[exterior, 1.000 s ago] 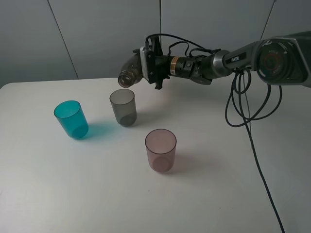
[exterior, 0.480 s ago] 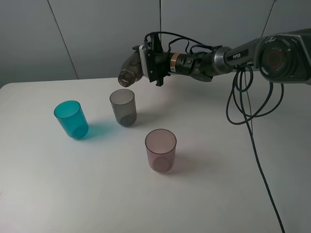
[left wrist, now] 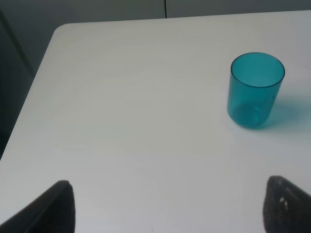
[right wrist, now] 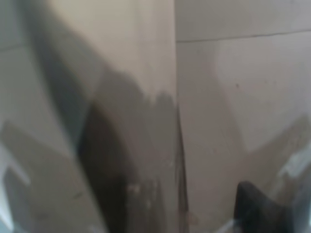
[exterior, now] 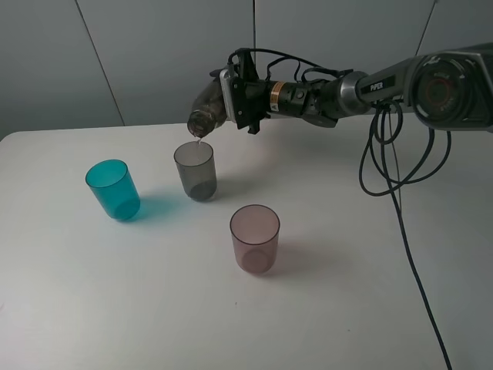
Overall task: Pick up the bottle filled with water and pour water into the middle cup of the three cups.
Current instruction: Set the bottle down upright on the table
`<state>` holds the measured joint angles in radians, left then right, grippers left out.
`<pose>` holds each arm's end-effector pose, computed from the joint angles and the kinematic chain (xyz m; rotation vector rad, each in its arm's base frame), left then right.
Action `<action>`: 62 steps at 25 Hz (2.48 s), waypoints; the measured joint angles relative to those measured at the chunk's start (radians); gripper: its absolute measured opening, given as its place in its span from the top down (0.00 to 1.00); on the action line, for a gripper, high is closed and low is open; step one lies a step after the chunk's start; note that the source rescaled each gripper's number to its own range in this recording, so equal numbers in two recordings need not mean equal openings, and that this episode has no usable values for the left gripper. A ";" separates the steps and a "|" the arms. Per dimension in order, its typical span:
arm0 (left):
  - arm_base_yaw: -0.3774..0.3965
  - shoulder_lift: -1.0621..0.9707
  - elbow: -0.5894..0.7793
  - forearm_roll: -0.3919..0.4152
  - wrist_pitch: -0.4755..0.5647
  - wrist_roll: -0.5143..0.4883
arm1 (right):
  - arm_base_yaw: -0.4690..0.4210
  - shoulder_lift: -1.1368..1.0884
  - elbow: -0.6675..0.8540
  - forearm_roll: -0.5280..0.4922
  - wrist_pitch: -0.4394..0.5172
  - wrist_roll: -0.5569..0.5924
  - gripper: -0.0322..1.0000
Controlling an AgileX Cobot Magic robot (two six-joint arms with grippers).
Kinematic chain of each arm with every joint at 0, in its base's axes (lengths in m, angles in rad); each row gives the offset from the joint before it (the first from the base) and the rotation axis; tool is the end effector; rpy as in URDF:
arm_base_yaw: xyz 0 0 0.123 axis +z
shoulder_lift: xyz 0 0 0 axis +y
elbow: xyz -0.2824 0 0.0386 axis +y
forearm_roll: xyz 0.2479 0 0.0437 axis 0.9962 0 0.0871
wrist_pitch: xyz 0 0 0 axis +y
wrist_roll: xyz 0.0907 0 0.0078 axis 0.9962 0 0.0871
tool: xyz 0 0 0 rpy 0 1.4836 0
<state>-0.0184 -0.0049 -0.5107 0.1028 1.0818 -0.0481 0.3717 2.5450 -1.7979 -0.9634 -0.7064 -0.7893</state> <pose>-0.0078 0.0084 0.2787 -0.0374 2.0461 0.0816 0.4877 0.2421 0.0974 -1.6596 0.5960 -0.4124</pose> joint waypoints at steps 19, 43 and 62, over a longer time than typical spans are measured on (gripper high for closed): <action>0.000 0.000 0.000 0.000 0.000 0.000 | 0.000 -0.001 0.000 -0.004 0.007 -0.024 0.97; 0.000 0.000 0.000 0.000 0.000 0.000 | 0.000 -0.028 0.000 -0.015 0.007 -0.055 0.97; 0.000 0.000 0.000 0.000 0.000 0.000 | 0.000 -0.028 0.000 -0.015 0.003 -0.089 0.97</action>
<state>-0.0184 -0.0049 -0.5107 0.1028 1.0818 -0.0481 0.3717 2.5168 -1.7979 -0.9785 -0.7033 -0.8779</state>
